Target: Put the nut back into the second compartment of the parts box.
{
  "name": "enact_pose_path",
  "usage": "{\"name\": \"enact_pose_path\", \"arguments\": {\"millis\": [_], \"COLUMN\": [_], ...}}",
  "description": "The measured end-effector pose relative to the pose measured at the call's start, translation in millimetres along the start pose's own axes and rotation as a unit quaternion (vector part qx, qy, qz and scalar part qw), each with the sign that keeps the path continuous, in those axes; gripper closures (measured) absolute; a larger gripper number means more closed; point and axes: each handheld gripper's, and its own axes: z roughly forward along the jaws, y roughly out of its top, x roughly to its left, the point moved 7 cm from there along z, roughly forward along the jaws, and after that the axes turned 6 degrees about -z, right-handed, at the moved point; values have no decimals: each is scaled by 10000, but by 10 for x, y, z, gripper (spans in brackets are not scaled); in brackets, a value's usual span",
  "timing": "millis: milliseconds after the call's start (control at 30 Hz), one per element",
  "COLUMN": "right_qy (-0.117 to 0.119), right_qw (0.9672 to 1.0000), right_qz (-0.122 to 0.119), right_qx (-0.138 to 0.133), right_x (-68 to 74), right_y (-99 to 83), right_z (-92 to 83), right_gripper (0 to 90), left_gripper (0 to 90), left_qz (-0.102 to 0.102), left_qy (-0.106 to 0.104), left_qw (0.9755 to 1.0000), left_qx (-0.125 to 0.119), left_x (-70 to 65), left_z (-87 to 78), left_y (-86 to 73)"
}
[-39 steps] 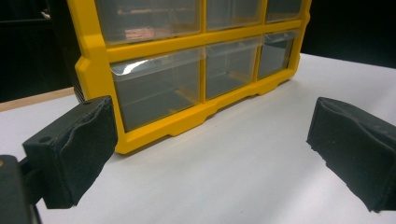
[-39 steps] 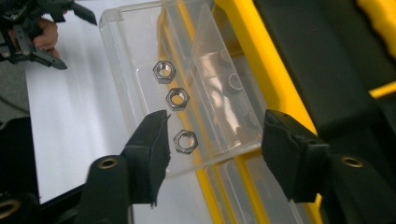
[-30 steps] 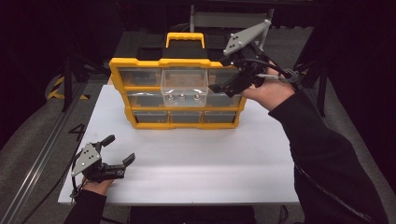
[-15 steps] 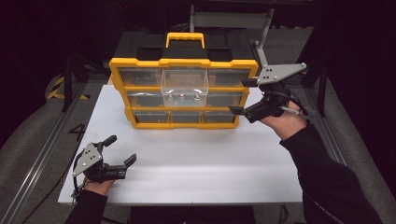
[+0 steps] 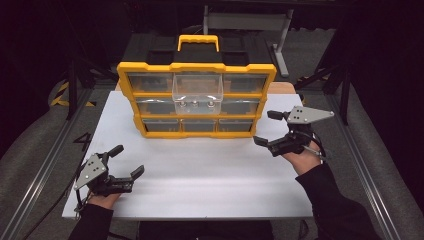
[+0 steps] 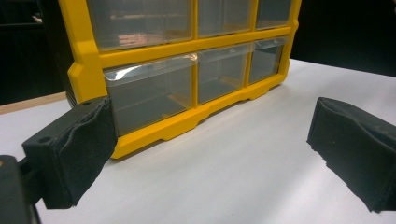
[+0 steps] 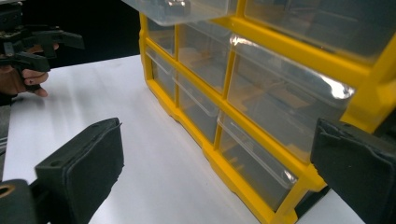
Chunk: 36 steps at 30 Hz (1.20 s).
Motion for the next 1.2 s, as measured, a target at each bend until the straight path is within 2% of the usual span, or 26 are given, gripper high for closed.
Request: {"name": "enact_pose_path", "arguments": {"millis": [233,467,700,867,933,1033,1100,1200], "right_qy": [-200,-268,-405,-470,-522,-550,-513,-593], "right_qw": [9989,9985,9975,9966,9953,9949,9954,9955], "right_qz": [-93,47,175,277,341,388,494,491], "right_qx": [-402,-466,-547,-617,-739,-756,-638,-554], "right_x": [70,128,174,188,180,187,197,186], "right_y": [-222,-525,-727,-852,-885,-979,-1065,-1079], "right_z": [-27,-8,11,37,47,96,153,176], "right_gripper": [9,2,2,0,1,1,1,1], "left_gripper": [23,23,22,18,17,16,15,15], "left_qz": [-20,23,45,-18,-82,-79,-95,-114], "left_qy": [-128,-218,-259,-341,-374,-385,-346,-310], "left_qw": [9999,9998,9996,9994,9992,9992,9993,9994], "left_qx": [-40,-44,-38,-48,-67,-53,-47,-40], "left_x": [-18,-52,-70,-79,-86,-91,-79,-57], "left_z": [-34,-32,-29,-24,-17,5,28,55], "left_y": [16,27,30,30,27,12,-1,-8]}}
